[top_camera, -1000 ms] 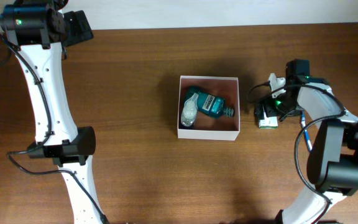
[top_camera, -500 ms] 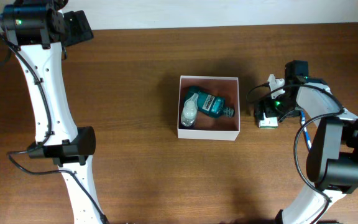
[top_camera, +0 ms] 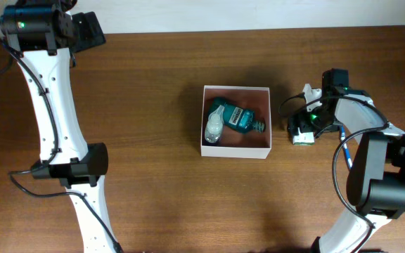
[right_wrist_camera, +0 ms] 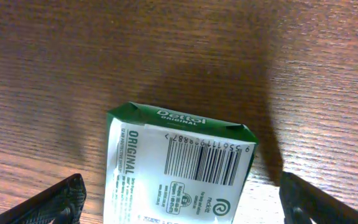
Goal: Pack container
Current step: 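Lower the right gripper and close it on the Dettol soap box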
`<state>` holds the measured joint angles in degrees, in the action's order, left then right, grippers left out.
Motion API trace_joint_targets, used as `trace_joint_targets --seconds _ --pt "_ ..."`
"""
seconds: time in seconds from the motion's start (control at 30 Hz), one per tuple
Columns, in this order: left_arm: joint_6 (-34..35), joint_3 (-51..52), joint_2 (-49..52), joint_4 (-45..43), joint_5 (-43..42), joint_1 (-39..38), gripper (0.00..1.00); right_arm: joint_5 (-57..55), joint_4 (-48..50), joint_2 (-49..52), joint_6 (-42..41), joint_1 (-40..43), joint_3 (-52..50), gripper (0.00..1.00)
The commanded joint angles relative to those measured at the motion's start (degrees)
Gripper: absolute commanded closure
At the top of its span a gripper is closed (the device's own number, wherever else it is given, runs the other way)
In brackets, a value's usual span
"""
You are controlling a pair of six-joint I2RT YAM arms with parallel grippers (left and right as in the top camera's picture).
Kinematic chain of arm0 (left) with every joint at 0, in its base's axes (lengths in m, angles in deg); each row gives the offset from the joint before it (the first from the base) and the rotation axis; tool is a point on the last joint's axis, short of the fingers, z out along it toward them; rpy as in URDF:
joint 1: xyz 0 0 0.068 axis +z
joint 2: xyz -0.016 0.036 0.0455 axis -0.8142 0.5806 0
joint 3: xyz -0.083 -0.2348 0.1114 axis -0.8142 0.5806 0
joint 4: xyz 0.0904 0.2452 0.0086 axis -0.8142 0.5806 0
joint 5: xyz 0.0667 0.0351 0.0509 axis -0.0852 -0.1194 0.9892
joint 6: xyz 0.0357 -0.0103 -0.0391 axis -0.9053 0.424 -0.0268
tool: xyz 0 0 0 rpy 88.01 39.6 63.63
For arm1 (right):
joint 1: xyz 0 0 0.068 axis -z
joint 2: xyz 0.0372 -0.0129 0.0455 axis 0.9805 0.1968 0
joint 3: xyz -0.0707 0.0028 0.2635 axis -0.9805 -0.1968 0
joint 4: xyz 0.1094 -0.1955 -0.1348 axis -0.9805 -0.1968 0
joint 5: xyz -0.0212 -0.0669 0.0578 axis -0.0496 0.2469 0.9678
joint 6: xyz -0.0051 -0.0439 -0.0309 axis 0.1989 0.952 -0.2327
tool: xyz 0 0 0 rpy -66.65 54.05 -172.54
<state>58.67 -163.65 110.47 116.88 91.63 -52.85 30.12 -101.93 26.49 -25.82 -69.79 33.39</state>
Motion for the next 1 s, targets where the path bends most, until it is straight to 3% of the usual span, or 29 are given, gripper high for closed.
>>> trace_joint_targets --seconds 0.0,0.97 --pt "0.7 0.2 -1.2 0.0 -0.4 0.1 0.01 0.7 0.3 0.9 -0.2 0.2 -1.0 0.06" --pt "0.7 0.2 -1.2 0.0 -0.4 0.1 0.01 -2.8 2.5 0.9 -0.5 -1.5 -2.1 0.06"
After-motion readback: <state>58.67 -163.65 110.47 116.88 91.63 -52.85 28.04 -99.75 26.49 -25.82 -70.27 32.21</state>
